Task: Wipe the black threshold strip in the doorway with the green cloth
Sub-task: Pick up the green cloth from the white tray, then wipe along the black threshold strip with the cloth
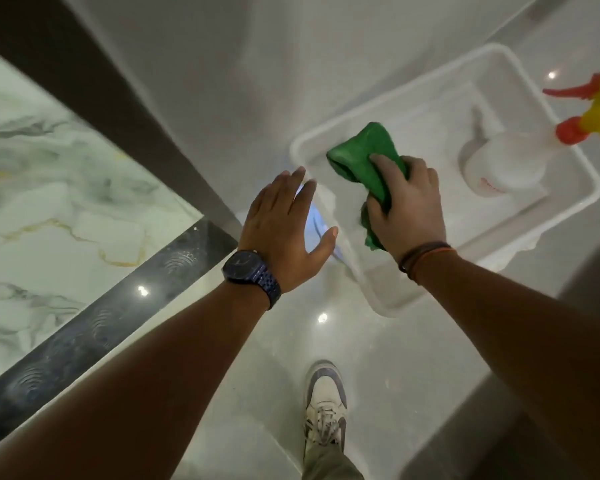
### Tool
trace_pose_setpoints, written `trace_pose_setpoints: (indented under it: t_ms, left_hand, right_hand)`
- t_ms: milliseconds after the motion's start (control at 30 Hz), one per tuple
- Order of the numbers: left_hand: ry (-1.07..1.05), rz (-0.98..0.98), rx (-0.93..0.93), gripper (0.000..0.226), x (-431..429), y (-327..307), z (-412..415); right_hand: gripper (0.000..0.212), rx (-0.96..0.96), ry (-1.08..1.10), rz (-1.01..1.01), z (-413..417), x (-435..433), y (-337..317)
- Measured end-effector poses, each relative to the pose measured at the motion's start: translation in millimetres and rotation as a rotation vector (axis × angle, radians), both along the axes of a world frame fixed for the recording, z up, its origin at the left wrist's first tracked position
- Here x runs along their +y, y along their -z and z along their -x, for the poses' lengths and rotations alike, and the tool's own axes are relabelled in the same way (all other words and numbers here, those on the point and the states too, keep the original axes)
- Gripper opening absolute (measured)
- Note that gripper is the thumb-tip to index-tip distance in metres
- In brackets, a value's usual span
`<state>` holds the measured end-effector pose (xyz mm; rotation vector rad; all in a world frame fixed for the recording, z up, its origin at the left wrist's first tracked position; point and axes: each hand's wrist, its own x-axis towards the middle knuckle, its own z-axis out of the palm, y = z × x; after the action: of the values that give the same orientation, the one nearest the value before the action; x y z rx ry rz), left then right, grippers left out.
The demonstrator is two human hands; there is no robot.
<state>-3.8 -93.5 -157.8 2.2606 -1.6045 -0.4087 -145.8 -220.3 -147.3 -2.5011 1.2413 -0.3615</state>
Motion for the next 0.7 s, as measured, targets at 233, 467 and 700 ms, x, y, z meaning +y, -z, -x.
trace_pose_setpoints:
  t_ms: [233,467,700]
  left_hand:
    - [-0.195,-0.037,0.006,0.060,137,11,-72]
    - [-0.475,-0.129,-0.018,0.062,297,165,-115]
    - [-0.795,-0.375,-0.056,0.090,386,353,-140]
  right_hand:
    - [0.052,-0.243,-0.239,0.012,-59,139,-2]
    - [0.049,-0.020,-0.306,-0.336,-126,249,175]
    - [0.049,0.122,-0.361,-0.153,-202,239,339]
